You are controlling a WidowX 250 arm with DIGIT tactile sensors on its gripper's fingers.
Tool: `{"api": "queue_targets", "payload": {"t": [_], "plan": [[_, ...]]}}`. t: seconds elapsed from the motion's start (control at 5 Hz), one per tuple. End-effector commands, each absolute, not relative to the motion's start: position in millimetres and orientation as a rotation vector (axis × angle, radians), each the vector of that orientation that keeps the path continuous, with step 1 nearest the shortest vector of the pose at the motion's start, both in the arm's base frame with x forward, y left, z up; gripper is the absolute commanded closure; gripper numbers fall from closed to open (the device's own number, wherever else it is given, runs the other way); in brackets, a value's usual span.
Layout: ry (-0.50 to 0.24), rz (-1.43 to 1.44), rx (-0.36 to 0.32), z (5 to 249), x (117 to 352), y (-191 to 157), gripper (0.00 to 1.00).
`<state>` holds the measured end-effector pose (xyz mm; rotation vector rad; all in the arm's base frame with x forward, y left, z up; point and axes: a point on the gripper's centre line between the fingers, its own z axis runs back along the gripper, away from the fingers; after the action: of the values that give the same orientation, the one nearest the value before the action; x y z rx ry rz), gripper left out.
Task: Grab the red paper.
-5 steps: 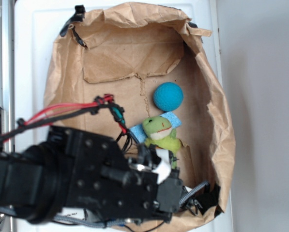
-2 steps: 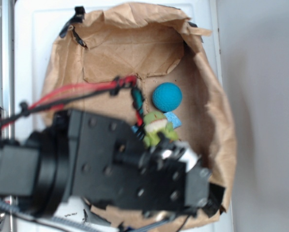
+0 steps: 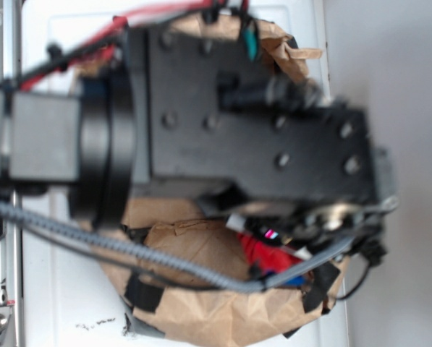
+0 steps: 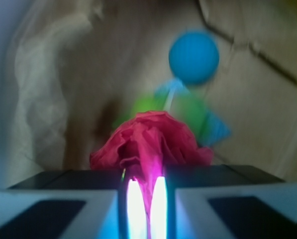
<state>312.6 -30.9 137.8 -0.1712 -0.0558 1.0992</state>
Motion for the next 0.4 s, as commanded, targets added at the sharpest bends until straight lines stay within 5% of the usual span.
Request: {"api": "queue_targets", "payload": {"t": [0.0,0.2], "plan": [[-0.310,1.105,-0.136,205,300,20,1.00],[-0.415,1.062,-0.226,232,279,45,1.00]]}}
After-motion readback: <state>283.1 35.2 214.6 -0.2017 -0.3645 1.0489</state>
